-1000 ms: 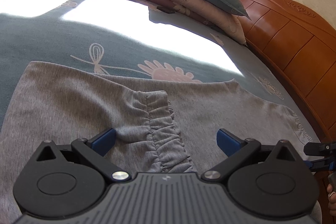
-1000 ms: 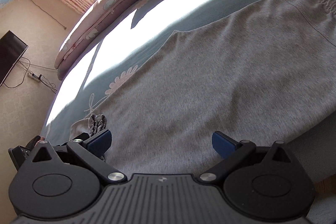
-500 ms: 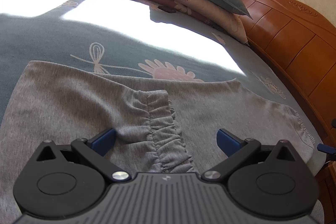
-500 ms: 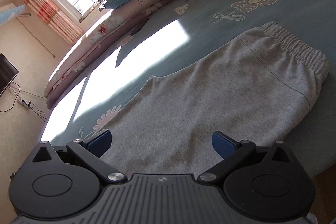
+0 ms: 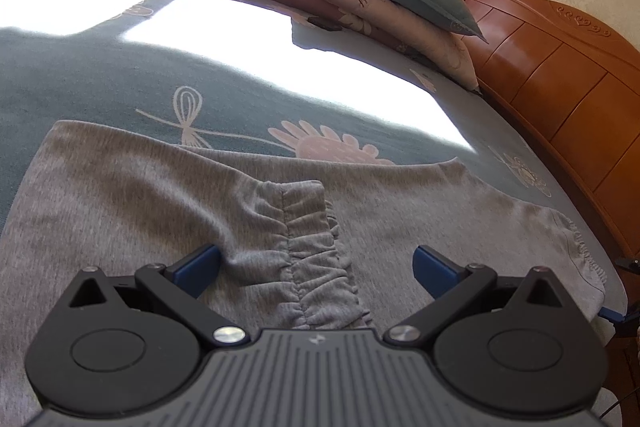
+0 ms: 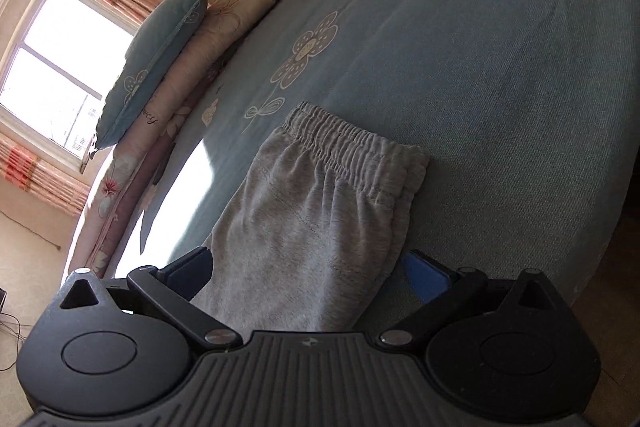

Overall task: Fold clothes
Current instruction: 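Close the right gripper on the folded sweatpants bundle at the waistband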

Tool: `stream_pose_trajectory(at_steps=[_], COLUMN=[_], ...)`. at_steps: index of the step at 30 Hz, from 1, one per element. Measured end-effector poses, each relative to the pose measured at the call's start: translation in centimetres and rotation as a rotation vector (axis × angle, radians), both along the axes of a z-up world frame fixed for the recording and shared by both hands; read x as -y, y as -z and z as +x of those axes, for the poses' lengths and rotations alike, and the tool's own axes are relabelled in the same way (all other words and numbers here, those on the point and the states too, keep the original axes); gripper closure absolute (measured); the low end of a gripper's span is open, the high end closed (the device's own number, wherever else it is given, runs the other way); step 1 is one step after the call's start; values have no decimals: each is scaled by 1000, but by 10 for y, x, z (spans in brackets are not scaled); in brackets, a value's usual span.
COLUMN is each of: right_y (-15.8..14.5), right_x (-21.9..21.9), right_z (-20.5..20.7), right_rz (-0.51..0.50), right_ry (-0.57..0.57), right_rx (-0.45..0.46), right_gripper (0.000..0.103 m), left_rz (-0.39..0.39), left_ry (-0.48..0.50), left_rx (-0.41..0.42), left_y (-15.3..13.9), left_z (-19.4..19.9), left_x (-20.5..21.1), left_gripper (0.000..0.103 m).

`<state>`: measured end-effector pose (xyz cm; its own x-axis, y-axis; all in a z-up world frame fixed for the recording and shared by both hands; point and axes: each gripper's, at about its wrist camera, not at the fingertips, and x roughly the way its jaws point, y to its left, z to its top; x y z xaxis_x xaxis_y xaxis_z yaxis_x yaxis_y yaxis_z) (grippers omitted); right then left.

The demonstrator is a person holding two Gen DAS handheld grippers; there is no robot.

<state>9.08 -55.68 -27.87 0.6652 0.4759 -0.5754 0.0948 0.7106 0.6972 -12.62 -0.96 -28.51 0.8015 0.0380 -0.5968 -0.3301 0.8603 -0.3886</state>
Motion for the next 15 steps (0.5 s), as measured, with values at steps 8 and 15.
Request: stream_pose_trajectory(at_steps=[8,15], right_y=[18,27], right_x=[6,18], right_z=[32,44], right_rz=[84,159], right_ry=[-11,17], right_rx=[-8,57], right_gripper=[0,0], left_rz=[8,16], left_ry=[-5,-5], left_rx=[-5,-6], left_y=[0,0], left_z=[4,6], left_x=[0,-1], left_gripper=[1,1])
